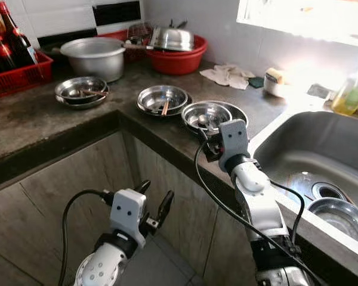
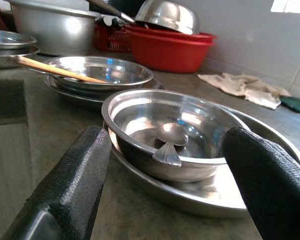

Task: Kitchen organization

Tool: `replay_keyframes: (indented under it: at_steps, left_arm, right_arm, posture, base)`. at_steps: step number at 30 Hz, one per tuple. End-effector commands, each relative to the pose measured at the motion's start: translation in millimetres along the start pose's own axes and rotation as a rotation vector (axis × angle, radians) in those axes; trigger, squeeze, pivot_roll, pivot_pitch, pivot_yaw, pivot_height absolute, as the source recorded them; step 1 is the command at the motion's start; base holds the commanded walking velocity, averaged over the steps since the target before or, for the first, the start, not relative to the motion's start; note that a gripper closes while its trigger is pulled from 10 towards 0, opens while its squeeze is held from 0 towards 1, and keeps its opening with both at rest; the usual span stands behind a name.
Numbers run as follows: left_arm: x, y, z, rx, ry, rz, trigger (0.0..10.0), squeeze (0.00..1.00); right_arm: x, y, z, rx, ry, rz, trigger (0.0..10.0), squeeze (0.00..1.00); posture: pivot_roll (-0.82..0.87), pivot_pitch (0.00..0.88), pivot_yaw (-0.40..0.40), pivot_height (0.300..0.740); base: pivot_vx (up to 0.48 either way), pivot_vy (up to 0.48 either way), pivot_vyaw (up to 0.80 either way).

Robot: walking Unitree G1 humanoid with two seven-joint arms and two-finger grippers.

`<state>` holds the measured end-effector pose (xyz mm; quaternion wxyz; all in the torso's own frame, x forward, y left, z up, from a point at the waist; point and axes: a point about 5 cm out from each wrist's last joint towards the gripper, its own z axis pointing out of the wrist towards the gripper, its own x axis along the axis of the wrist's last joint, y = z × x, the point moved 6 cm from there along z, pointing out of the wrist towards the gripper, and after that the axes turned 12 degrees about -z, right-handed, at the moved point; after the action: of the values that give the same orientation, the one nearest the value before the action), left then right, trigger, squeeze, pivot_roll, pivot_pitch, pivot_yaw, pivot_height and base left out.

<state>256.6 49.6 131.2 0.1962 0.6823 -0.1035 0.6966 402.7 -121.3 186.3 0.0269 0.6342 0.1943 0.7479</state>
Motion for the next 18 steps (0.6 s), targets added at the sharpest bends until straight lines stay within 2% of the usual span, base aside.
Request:
replay_keyframes:
  at_steps: [1, 5, 10, 18]
  left_arm:
    - [6.8, 5.0, -1.9, -0.016, 0.018, -0.007, 10.0, 0.0]
    - [10.0, 8.5, -2.7, -0.032, 0.034, -0.014, 10.0, 0.0]
    - [17.5, 22.0, -3.2, -0.093, 0.073, -0.022, 10.0, 0.0]
    - [20.4, 24.4, -3.1, -0.106, 0.087, -0.031, 10.0, 0.0]
  right_arm:
    - [4.5, 9.4, 5.9, -0.045, 0.019, 0.017, 10.0, 0.0]
    - [4.1, 10.7, 10.0, -0.058, 0.021, 0.021, 10.0, 0.0]
    - [0.3, 10.1, 18.5, -0.078, 0.013, 0.048, 10.0, 0.0]
    - [-4.4, 9.2, 27.5, -0.103, 0.002, 0.07, 10.0, 0.0]
  posture:
    - [0.16, 0.057, -0.077, 0.74]
    - [0.16, 0.059, -0.077, 0.74]
    - [0.16, 0.06, -0.079, 0.74]
    - [0.16, 0.063, -0.081, 0.74]
  base:
    - [0.0, 0.0, 0.0]
    - [0.0, 0.0, 0.0]
    - [0.0, 0.0, 0.0]
    - [0.0, 0.0, 0.0]
